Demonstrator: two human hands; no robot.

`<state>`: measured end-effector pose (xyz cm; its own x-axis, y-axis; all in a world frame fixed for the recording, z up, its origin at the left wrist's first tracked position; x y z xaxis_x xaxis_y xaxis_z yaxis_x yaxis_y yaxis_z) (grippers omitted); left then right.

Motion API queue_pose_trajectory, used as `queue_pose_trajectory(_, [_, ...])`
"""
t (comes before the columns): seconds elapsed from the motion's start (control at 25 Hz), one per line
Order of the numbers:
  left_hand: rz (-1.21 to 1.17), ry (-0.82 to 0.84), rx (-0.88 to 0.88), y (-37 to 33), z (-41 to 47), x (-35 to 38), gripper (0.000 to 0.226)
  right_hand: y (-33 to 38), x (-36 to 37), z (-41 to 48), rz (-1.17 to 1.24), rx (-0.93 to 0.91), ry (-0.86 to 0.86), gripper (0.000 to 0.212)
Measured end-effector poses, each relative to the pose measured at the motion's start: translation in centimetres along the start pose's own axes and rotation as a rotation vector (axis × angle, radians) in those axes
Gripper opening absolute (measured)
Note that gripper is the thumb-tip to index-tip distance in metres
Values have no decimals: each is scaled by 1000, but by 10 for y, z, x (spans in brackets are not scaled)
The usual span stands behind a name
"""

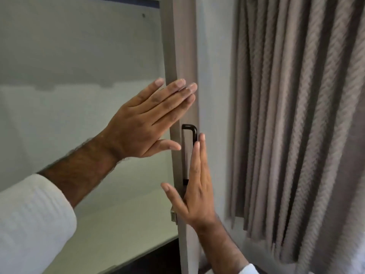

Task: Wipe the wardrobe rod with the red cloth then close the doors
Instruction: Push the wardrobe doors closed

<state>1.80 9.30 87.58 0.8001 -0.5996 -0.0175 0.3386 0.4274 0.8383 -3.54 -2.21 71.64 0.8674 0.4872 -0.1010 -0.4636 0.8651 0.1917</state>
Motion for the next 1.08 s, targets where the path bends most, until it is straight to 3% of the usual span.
queue_pose_trajectory(0.16, [80,145,-137,37,-30,-2,91,5,62,18,243,32,22,95])
queue_pose_trajectory(0.28, [178,295,-267,64,-50,10,91,-16,110,24,394,223,42,101])
queue_pose_trajectory(0.4, [233,427,-331,81,-76,26,91,-44,156,26,116,191,139,91])
queue_pose_trajectory(0.56, [264,547,-393,96,-99,59,93,-68,205,31,-201,54,106,87])
queue_pose_trajectory(1.08, [247,551,-457,132,-152,126,98,-101,278,31,-381,-48,-11,85])
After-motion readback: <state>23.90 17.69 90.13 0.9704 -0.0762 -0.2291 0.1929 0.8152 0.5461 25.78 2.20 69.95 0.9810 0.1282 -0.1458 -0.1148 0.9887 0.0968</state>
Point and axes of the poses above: each hand's wrist, its own z-axis towards the middle knuckle, its own x-axis out of the palm, y = z × x, the point moved 4 cm from there along z, towards the middle knuckle, and after that the axes turned 5 degrees about -y, right-handed, at the moved point
